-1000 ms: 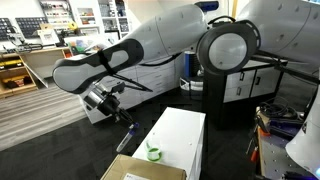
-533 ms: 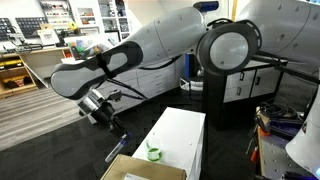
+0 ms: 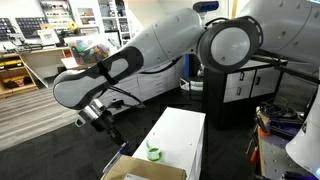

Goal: Remove the blue marker from the clear cup and place it on the brown box

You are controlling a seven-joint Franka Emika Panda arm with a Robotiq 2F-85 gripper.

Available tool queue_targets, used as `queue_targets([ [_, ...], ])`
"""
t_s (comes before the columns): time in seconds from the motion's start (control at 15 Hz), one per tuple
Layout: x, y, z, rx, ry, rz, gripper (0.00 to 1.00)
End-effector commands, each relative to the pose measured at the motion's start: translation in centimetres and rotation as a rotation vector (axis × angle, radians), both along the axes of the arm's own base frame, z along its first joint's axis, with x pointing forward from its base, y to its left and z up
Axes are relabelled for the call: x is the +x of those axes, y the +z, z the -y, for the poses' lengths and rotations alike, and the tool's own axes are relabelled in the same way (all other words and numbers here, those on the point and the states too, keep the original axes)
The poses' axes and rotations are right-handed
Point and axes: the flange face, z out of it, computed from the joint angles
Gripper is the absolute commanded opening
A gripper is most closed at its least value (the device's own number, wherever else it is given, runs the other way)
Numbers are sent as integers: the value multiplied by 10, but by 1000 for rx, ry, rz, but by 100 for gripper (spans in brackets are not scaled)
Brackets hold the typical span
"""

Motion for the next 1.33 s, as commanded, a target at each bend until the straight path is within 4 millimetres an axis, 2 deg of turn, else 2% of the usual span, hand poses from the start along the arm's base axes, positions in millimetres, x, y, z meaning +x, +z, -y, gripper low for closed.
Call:
queue_targets([
  [0.0,-11,14,2,21,29,-5,7],
  [0.4,-34,-2,10,-35,-44,-8,7],
  [0.6,-47,-13,8,-40,-107,19,7],
  [0.87,-68,-21,0,-38,-100,80,7],
  [0.93,-75,-24,1,-42,-90,83,48],
  [1.07,-89,-25,3,-46,-90,81,55],
  [1.27,-112,-23,8,-64,-88,80,76],
])
